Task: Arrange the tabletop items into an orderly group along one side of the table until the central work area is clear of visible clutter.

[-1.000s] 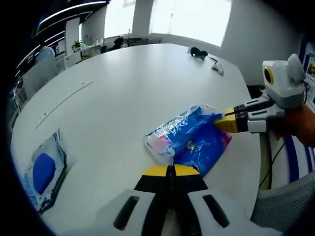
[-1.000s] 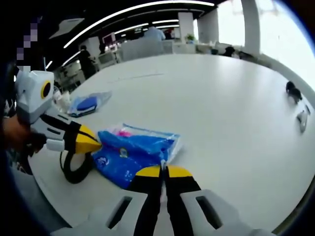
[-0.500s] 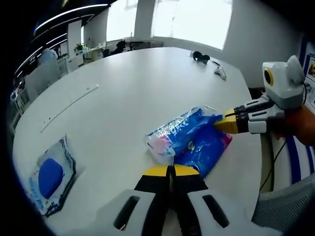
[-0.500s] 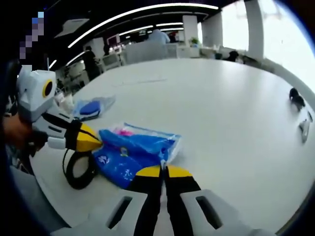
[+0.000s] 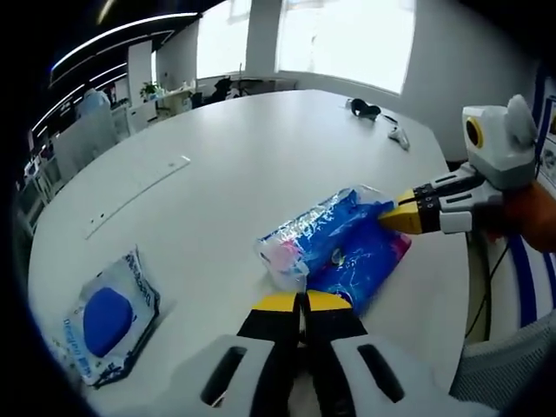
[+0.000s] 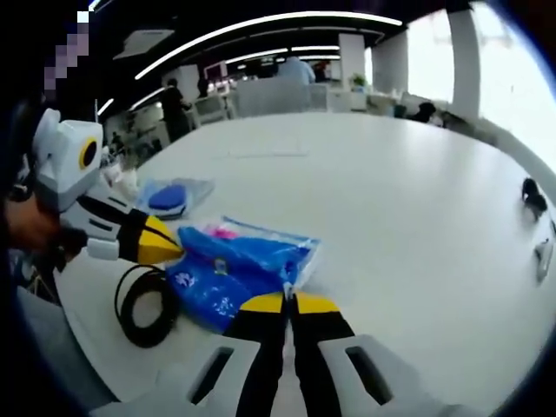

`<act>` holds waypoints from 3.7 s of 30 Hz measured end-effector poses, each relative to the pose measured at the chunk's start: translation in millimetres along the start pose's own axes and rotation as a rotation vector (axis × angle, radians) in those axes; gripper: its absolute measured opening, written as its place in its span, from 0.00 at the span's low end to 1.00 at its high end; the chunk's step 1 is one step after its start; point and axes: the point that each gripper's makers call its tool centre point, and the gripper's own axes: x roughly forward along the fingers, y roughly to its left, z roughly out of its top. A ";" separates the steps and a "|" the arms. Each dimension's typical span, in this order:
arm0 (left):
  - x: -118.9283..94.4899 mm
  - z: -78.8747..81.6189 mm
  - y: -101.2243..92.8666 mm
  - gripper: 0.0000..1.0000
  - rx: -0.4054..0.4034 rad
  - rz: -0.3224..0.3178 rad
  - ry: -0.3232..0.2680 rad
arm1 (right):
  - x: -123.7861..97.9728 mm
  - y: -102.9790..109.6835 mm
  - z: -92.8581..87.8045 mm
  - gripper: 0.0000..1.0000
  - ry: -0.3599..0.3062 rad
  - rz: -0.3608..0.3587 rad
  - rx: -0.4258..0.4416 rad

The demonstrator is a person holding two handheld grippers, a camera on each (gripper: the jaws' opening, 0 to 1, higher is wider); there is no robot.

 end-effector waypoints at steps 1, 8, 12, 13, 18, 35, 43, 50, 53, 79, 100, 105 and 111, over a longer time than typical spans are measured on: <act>-0.6 0.7 1.3 0.00 -0.001 0.004 -0.002 | 1.0 0.6 1.7 0.00 -0.001 0.002 -0.004; -2.5 4.9 7.8 0.00 -0.005 0.026 -0.016 | 6.3 0.6 11.6 0.00 -0.008 0.011 -0.021; -3.5 8.5 12.6 0.00 -0.005 0.038 -0.024 | 9.3 1.1 18.1 0.00 -0.012 0.016 -0.031; -3.7 9.2 13.7 0.00 -0.005 0.041 -0.027 | 10.0 1.3 19.2 0.00 -0.013 0.017 -0.033; -4.8 11.4 19.2 0.00 -0.010 0.052 -0.034 | 13.6 3.9 26.3 0.00 -0.016 0.026 -0.045; -8.0 12.7 40.6 0.00 -0.030 0.103 -0.045 | 32.8 11.5 41.5 0.00 -0.013 0.061 -0.081; -6.4 13.4 47.3 0.00 -0.041 0.117 -0.047 | 40.4 12.4 45.4 0.00 -0.010 0.072 -0.093; -4.5 12.1 54.2 0.00 -0.048 0.130 -0.047 | 49.2 14.0 48.1 0.00 -0.005 0.084 -0.103; -3.2 11.3 57.6 0.00 -0.052 0.137 -0.046 | 53.1 14.5 49.4 0.00 -0.001 0.088 -0.108; 7.7 10.1 83.9 0.00 -0.065 0.184 -0.053 | 80.9 17.2 57.2 0.00 0.004 0.118 -0.140; 18.6 4.6 104.7 0.00 -0.095 0.216 -0.048 | 108.1 19.4 60.3 0.00 0.027 0.138 -0.164; 22.0 2.6 107.0 0.00 -0.097 0.216 -0.041 | 113.5 18.8 59.3 0.00 0.035 0.141 -0.171; 25.3 1.4 109.5 0.00 -0.091 0.215 -0.033 | 118.6 18.0 57.2 0.00 0.043 0.146 -0.167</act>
